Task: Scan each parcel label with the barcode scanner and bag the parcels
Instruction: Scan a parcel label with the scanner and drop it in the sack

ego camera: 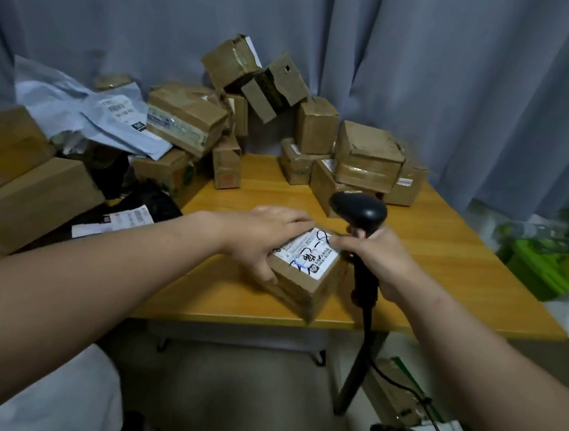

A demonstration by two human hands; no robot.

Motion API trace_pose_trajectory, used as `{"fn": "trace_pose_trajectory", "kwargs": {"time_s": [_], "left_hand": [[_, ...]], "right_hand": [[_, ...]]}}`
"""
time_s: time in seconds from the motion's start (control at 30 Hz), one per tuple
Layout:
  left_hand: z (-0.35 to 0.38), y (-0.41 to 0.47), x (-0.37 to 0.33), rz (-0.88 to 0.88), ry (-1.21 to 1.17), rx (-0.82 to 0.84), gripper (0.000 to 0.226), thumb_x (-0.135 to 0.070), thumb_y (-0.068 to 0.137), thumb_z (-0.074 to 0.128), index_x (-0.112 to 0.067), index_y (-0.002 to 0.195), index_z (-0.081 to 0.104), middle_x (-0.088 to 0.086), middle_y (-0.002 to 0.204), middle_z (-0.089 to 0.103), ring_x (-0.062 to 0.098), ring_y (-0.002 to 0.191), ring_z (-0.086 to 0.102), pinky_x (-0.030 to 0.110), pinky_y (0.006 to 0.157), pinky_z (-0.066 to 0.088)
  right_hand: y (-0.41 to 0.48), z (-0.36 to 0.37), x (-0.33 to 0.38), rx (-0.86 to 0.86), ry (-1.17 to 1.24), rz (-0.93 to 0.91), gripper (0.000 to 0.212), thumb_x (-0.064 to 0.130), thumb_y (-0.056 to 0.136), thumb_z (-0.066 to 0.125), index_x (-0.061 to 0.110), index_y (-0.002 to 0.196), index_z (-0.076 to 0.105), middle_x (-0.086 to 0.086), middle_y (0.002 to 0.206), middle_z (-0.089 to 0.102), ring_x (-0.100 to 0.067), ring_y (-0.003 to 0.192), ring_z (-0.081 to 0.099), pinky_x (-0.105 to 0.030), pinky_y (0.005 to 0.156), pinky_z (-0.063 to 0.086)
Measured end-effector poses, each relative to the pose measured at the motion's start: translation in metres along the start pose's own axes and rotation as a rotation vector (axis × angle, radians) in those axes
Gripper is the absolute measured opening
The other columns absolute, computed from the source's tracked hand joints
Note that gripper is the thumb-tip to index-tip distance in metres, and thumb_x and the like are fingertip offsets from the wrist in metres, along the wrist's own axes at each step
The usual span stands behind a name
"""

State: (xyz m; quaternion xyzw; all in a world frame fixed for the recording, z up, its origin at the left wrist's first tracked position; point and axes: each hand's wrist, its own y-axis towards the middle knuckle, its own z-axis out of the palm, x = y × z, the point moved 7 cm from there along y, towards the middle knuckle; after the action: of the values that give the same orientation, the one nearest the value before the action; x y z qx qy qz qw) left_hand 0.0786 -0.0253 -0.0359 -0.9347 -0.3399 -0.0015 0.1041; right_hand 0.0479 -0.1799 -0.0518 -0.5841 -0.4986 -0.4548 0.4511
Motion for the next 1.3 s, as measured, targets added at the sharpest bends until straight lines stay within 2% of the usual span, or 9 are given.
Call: {"fn": "trace_pose_trajectory", "kwargs": {"time_s": [0.13,0.27,0.4,0.53,0.67,0.77,0.9,1.03,1.3], "left_hand": [[0.015,-0.011,0.0,-0.106,-0.176,-0.165,0.073,-0.044,0.085,0.067,-0.037,0.148,0.031,-0.007,0.156,0.026,0.016,0.144,0.018,0.037,0.116,0.01],[0.03,-0.029,0.017,-0.366,-0.708,-0.478,0.053,-0.023,0.092,0.062,-0.03,0.141,0.045,0.004,0.154,0.028,0.023,0.144,0.02,0.034,0.115,0.016],[0.057,-0.027,0.009,-0.57,-1.385,-0.566,0.081,-0.042,0.091,0.061,-0.024,0.153,0.012,0.007,0.151,0.034,0.028,0.137,0.034,0.044,0.115,0.028],[0.073,-0.013,-0.006,-0.597,-1.608,-0.427,0.1,-0.042,0.076,0.076,-0.045,0.147,0.006,0.008,0.135,0.054,0.03,0.12,0.052,0.05,0.104,0.042],[0.064,-0.013,-0.008,-0.488,-1.622,-0.515,0.098,-0.023,0.076,0.079,-0.051,0.141,0.01,0.01,0.129,0.057,0.027,0.109,0.061,0.044,0.086,0.054],[0.047,-0.022,-0.003,-0.412,-1.45,-0.683,0.106,-0.015,0.074,0.081,-0.046,0.144,0.008,-0.003,0.126,0.05,0.009,0.109,0.055,0.031,0.085,0.054],[0.043,-0.036,-0.002,-0.4,-1.266,-0.708,0.116,-0.044,0.047,0.088,-0.077,0.125,0.008,0.008,0.15,0.031,0.029,0.135,0.038,0.058,0.104,0.041],[0.043,-0.038,-0.005,-0.379,-1.22,-0.728,0.116,-0.042,0.051,0.087,-0.074,0.13,0.008,0.01,0.15,0.029,0.03,0.135,0.036,0.059,0.103,0.041],[0.042,-0.039,-0.009,-0.385,-1.223,-0.703,0.117,-0.032,0.059,0.086,-0.069,0.133,0.003,0.009,0.153,0.025,0.032,0.139,0.032,0.06,0.105,0.038]], "right_hand": [[-0.017,-0.014,-0.026,-0.124,0.062,0.033,0.024,0.011,0.082,0.076,0.016,0.102,0.063,0.007,0.085,0.065,-0.002,0.075,0.057,-0.013,0.058,0.046],[-0.026,-0.014,-0.032,-0.222,0.169,-0.029,0.025,0.005,0.085,0.072,0.016,0.105,0.06,0.012,0.082,0.061,0.003,0.07,0.054,-0.013,0.06,0.046],[-0.032,-0.015,-0.038,-0.302,0.183,-0.047,0.033,0.007,0.083,0.074,0.008,0.114,0.061,0.004,0.091,0.067,-0.001,0.077,0.059,-0.03,0.081,0.05],[-0.044,-0.021,-0.049,-0.344,0.188,-0.092,0.044,0.009,0.082,0.075,0.008,0.122,0.058,-0.004,0.109,0.069,-0.003,0.089,0.063,-0.026,0.085,0.052],[-0.052,-0.024,-0.053,-0.283,0.178,-0.123,0.042,0.006,0.08,0.076,0.006,0.119,0.061,-0.005,0.106,0.07,-0.005,0.088,0.065,-0.017,0.076,0.053],[-0.059,-0.031,-0.045,-0.298,0.033,-0.173,0.022,0.011,0.078,0.079,0.012,0.098,0.068,-0.006,0.094,0.071,-0.013,0.085,0.067,-0.029,0.079,0.052],[-0.077,-0.023,-0.033,-0.259,-0.084,-0.312,0.017,0.021,0.078,0.08,0.008,0.083,0.07,0.003,0.067,0.064,-0.007,0.065,0.056,-0.027,0.063,0.044],[-0.093,-0.014,-0.041,-0.257,-0.082,-0.358,0.024,0.027,0.078,0.08,0.02,0.064,0.062,0.011,0.045,0.055,-0.007,0.051,0.05,-0.025,0.055,0.041],[-0.106,-0.011,-0.051,-0.299,0.02,-0.31,0.025,0.01,0.083,0.072,0.01,0.061,0.06,0.001,0.046,0.052,-0.012,0.039,0.052,-0.023,0.043,0.044]]}}
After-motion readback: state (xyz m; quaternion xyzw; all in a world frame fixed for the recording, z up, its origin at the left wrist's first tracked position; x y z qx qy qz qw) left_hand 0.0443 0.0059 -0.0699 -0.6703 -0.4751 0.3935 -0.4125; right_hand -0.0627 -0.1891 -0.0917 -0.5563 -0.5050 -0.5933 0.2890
